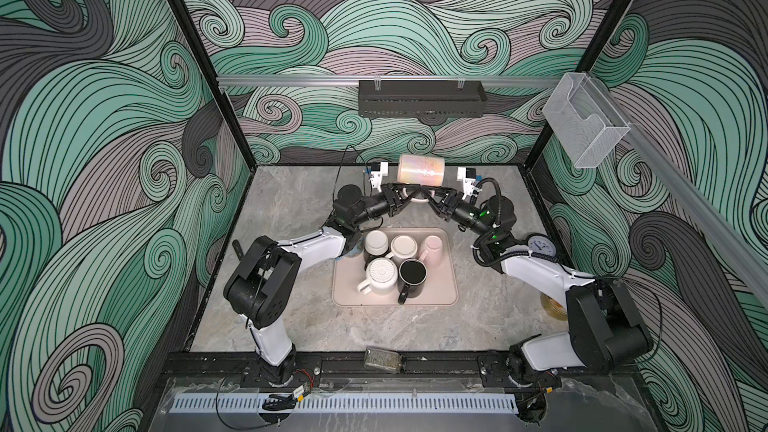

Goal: Turn the mug right side up
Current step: 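Grasp the pale pink mug's rim with the right gripper beside the left gripper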

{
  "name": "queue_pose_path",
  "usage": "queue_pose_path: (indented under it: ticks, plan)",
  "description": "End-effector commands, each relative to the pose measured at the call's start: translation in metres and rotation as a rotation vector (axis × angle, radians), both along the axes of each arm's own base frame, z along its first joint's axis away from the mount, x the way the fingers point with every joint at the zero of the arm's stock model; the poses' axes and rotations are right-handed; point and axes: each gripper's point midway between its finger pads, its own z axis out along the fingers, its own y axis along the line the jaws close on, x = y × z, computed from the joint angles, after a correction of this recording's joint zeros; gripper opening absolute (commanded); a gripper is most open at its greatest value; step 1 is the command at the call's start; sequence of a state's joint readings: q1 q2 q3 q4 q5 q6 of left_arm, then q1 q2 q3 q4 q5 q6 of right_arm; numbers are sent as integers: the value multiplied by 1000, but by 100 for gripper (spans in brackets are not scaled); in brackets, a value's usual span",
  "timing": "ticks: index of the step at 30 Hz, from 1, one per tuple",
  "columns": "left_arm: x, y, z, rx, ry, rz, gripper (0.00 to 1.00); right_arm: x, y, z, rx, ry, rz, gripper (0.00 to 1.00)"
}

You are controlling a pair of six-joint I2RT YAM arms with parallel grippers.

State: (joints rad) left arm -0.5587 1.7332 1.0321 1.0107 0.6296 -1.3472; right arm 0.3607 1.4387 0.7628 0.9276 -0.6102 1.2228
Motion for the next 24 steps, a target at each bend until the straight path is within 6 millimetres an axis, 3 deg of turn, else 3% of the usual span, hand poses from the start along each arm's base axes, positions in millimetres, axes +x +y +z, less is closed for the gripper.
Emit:
queue_pose_path:
  ticks: [1, 8, 13, 19, 20, 22, 24]
  plan:
    - [-18, -1, 64, -112, -218, -30, 0, 6, -5, 29, 54, -61, -26, 35]
    - [-19, -3, 62, -137, -204, -42, 0, 12, -12, 40, 115, -85, -52, 28]
    - [-19, -8, 57, -143, -192, -56, 0, 16, -12, 52, 158, -108, -47, 19]
    - [-17, -11, 52, -147, -186, -62, 0, 20, -8, 54, 162, -108, -29, 7]
    - [-16, -11, 50, -140, -181, -59, 0, 20, -7, 53, 161, -107, -27, 1]
    - [-14, -12, 47, -125, -171, -49, 0, 21, -7, 52, 156, -105, -26, 0]
    - [-9, -11, 42, -104, -156, -35, 9, 21, -6, 54, 151, -115, -26, 0]
